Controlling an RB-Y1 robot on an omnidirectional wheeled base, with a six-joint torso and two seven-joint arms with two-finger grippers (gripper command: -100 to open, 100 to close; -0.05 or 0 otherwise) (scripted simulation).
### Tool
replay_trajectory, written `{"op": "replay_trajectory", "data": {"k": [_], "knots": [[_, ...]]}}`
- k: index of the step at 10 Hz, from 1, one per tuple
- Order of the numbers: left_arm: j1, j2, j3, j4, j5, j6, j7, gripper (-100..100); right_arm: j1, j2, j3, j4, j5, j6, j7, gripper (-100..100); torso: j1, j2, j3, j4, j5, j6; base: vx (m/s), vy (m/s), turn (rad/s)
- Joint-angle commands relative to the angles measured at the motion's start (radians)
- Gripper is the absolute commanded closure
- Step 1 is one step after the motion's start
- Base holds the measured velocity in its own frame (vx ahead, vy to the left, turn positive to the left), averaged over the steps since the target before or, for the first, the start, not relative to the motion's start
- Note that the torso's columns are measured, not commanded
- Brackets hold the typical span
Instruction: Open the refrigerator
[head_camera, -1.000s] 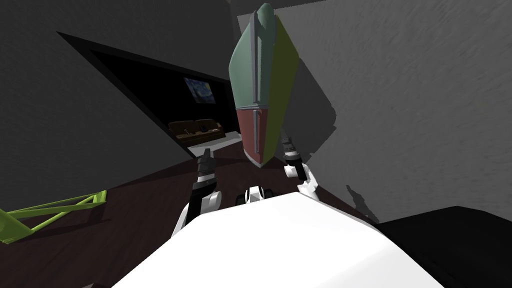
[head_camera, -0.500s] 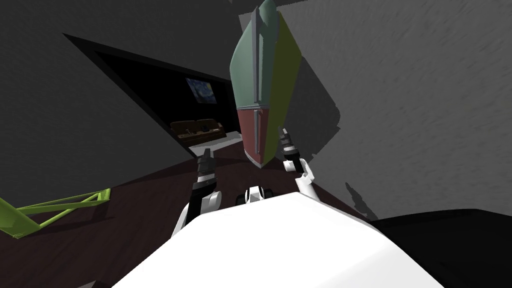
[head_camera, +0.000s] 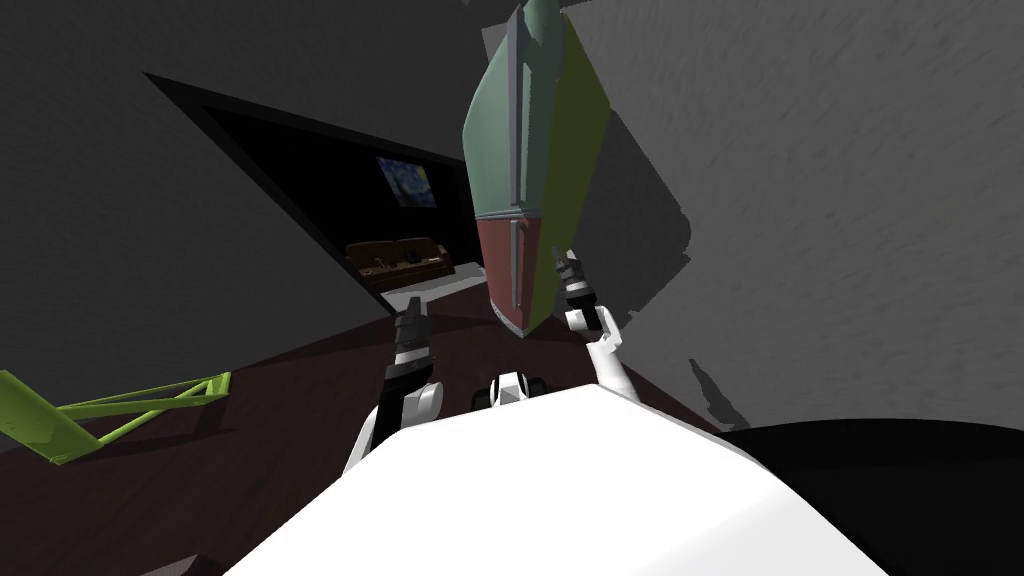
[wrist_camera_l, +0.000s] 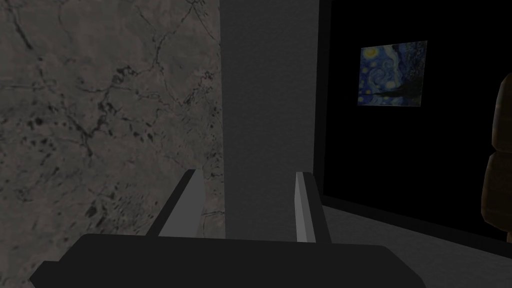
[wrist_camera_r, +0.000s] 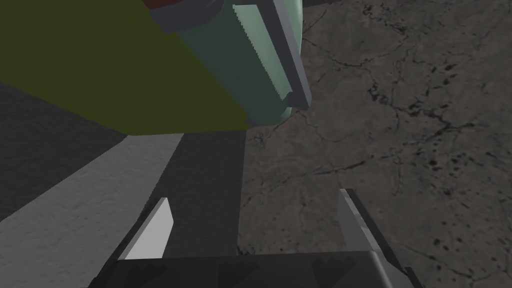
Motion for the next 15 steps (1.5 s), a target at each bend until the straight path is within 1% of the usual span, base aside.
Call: {"op": "replay_trajectory", "data": {"k": [1, 2, 3, 4, 5, 6, 7, 8, 9, 10, 11, 12, 13, 14, 15], "knots": [[0.000, 0.000, 0.000, 0.000, 0.000, 0.000, 0.000, 0, -0.075, -0.009, -0.022, 0.042, 0.033, 0.070, 0.079, -100, 0.000, 0.001, 0.000, 0.000, 0.000, 0.000, 0.031, 0.004, 0.037], [0.000, 0.000, 0.000, 0.000, 0.000, 0.000, 0.000, 0, -0.095, -0.009, -0.022, 0.042, 0.033, 0.070, 0.109, -100, 0.000, 0.000, 0.000, 0.000, 0.000, 0.000, 0.027, 0.002, 0.026], [0.000, 0.000, 0.000, 0.000, 0.000, 0.000, 0.000, 0, -0.126, -0.017, -0.038, 0.071, 0.055, 0.107, 0.140, -100, 0.000, 0.001, 0.000, 0.000, 0.000, 0.000, 0.032, 0.002, 0.053], [0.000, 0.000, 0.000, 0.000, 0.000, 0.000, 0.000, 0, -0.150, -0.017, -0.038, 0.071, 0.055, 0.115, 0.166, -100, 0.000, 0.000, 0.000, 0.000, 0.000, 0.000, 0.028, 0.002, 0.027], [0.000, 0.000, 0.000, 0.000, 0.000, 0.000, 0.000, 0, -0.183, -0.025, -0.054, 0.101, 0.076, 0.151, 0.194, -100, 0.000, 0.000, 0.000, 0.000, 0.000, 0.000, 0.034, 0.009, 0.054], [0.000, 0.000, 0.000, 0.000, 0.000, 0.000, 0.000, 0, -0.208, -0.025, -0.054, 0.101, 0.076, 0.160, 0.226, -100, 0.000, 0.000, 0.000, 0.000, 0.000, 0.000, 0.031, 0.005, 0.027], [0.000, 0.000, 0.000, 0.000, 0.000, 0.000, 0.000, 0, -0.246, -0.033, -0.068, 0.132, 0.098, 0.203, 0.256, -100, 0.000, 0.000, 0.000, 0.000, 0.000, 0.000, 0.036, 0.008, 0.051], [0.000, 0.000, 0.000, 0.000, 0.000, 0.000, 0.000, 0, -0.265, -0.033, -0.068, 0.132, 0.098, 0.204, 0.286, -100, 0.000, 0.000, 0.000, 0.000, 0.000, 0.000, 0.029, 0.009, 0.031], [0.000, 0.000, 0.000, 0.000, 0.000, 0.000, 0.000, 0, -0.305, -0.042, -0.082, 0.165, 0.119, 0.248, 0.315, -100, 0.000, 0.001, 0.000, 0.000, 0.000, 0.000, 0.033, 0.014, 0.045], [0.000, 0.000, 0.000, 0.000, 0.000, 0.000, 0.000, 0, -0.320, -0.042, -0.082, 0.165, 0.119, 0.248, 0.344, -100, 0.000, 0.000, 0.000, 0.000, 0.000, 0.000, 0.027, 0.008, 0.032], [0.000, 0.000, 0.000, 0.000, 0.000, 0.000, 0.000, 0, -0.356, -0.051, -0.095, 0.199, 0.140, 0.290, 0.371, -100, 0.000, 0.001, 0.000, 0.000, 0.000, 0.000, 0.029, 0.015, 0.055], [0.000, 0.000, 0.000, 0.000, 0.000, 0.000, 0.000, 0, -0.374, -0.051, -0.095, 0.199, 0.140, 0.290, 0.399, -100, 0.000, 0.000, 0.000, 0.000, 0.000, 0.000, 0.029, 0.016, 0.035], [0.000, 0.000, 0.000, 0.000, 0.000, 0.000, 0.000, 0, -0.374, -0.051, -0.095, 0.199, 0.140, 0.290, 0.407, -100, 0.000, 0.000, 0.000, 0.000, 0.000, 0.000, 0.014, 0.008, 0.000], [0.000, 0.000, 0.000, 0.000, 0.000, 0.000, 0.000, 0, -0.420, -0.061, -0.106, 0.235, 0.160, 0.331, 0.448, -100, -0.001, 0.001, 0.001, 0.000, 0.000, 0.000, 0.018, 0.016, 0.043], [0.000, 0.000, 0.000, 0.000, 0.000, 0.000, 0.000, 0, -0.427, -0.061, -0.106, 0.235, 0.160, 0.331, 0.465, -100, 0.000, 0.001, 0.000, 0.000, 0.000, 0.000, 0.020, 0.017, 0.036]]}}
